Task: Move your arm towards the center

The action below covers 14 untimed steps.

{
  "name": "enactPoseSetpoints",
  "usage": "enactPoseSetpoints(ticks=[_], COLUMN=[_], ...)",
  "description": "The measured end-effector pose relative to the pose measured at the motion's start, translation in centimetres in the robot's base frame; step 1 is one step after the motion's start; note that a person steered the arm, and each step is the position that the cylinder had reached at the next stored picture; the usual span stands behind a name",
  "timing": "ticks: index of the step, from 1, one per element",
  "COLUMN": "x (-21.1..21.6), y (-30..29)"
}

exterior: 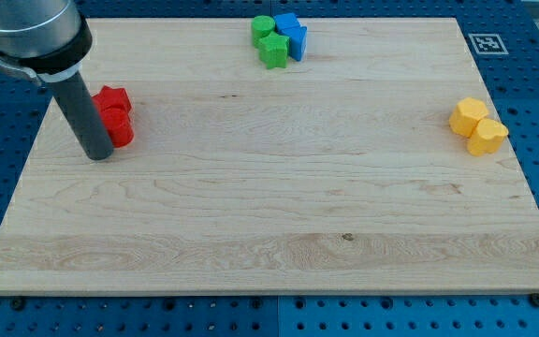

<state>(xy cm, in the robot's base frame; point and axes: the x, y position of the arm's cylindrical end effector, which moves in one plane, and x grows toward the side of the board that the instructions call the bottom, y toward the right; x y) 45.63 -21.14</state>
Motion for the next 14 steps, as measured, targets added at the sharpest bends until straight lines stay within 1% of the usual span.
enactPoseSetpoints(ticks=[3, 5, 6, 8, 9, 10, 11, 12, 14], x=[0.1, 1.7, 1.8, 1.9, 4.6, 5.3, 5.4, 5.4, 5.4], y=[0.6, 5.5, 7.4, 7.6, 10.1, 13.7, 18.9, 20.1, 20.4])
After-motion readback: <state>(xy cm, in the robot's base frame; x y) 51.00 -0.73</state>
